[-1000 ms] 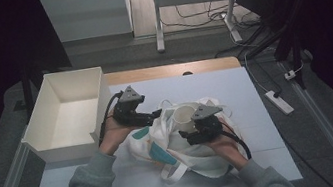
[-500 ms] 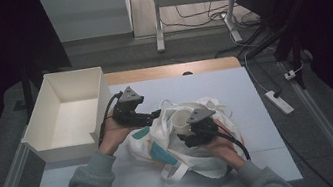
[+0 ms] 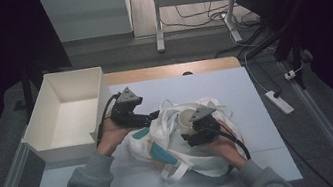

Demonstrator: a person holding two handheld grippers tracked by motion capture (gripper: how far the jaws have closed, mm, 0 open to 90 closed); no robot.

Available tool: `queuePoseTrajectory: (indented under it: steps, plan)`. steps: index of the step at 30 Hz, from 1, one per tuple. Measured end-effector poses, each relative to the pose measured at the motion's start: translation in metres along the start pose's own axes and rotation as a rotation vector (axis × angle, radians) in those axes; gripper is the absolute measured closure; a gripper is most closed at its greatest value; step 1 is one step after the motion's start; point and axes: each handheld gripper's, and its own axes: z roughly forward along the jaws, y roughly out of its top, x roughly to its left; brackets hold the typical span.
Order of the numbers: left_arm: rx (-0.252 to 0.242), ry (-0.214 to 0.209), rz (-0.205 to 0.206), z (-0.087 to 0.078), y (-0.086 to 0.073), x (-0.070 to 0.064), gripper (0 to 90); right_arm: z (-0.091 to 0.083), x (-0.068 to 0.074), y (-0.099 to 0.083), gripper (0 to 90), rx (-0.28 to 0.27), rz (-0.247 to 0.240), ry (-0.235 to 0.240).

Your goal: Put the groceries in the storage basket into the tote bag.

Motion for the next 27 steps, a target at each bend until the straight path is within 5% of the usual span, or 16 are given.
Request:
queuePoseTrajectory:
  steps: [11, 15, 21, 27]
  plan:
    - [0.008, -0.016, 0.009, 0.003, 0.0, -0.003, 18.3, 0.003, -0.002, 0.0, 21.1, 0.004, -0.001, -0.005]
    - [0.01, -0.014, 0.008, 0.002, -0.001, -0.001, 18.4, -0.003, 0.001, 0.004, 9.6, -0.003, -0.01, -0.009]
    - [0.008, -0.009, 0.003, 0.0, -0.002, -0.001, 18.3, -0.03, -0.002, 0.006, 3.7, -0.074, 0.005, -0.052]
    - [0.003, -0.008, 0.014, -0.005, -0.002, -0.005, 18.3, -0.065, -0.015, 0.0, 10.9, -0.157, 0.021, -0.027]
